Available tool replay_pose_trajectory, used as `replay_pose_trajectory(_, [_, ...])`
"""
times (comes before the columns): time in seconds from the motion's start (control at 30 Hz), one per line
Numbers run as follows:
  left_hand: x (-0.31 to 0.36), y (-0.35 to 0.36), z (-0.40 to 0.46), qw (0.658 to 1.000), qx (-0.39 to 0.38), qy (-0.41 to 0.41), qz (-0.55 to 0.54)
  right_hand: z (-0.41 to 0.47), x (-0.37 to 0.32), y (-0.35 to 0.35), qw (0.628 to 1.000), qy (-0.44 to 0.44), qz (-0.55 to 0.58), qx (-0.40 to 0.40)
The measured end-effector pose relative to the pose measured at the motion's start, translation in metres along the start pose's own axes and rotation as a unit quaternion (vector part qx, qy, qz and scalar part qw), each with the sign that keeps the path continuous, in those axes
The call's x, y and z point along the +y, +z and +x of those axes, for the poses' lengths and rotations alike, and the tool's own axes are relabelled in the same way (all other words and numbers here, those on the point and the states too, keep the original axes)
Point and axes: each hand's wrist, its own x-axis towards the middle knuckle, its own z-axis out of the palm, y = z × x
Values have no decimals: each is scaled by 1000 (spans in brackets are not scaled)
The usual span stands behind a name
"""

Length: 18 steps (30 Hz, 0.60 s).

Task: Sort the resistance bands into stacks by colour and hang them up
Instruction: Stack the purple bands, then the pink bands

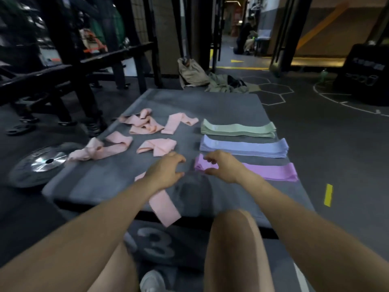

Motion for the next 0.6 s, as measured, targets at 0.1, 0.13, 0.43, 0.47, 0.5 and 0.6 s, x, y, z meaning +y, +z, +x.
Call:
replay_pose_trajectory(0.1, [-36,-10,-26,999,8,-53,7,11,-35,24,999,-4,16,-32])
replay_pose_trajectory(0.13, [-48,-12,-32,998,5,-67,16,13,-45,33,999,-3,20,-47])
replay_pose_trajectory(0.43, [-95,-2,-64,986,-29,-110,-120,46,-83,89,998,15,18,-59])
replay_pose_trajectory(0.47, [-96,0,-66,986,-32,-104,-129,49,-85,92,998,16,29,-51])
replay_pose_trajectory(0.5, [-97,1,-68,986,-25,-102,-130,52,-88,96,998,13,38,-43])
replay_pose_trajectory(0.6, [-99,3,-70,985,41,-120,-119,58,-97,102,999,10,30,-21])
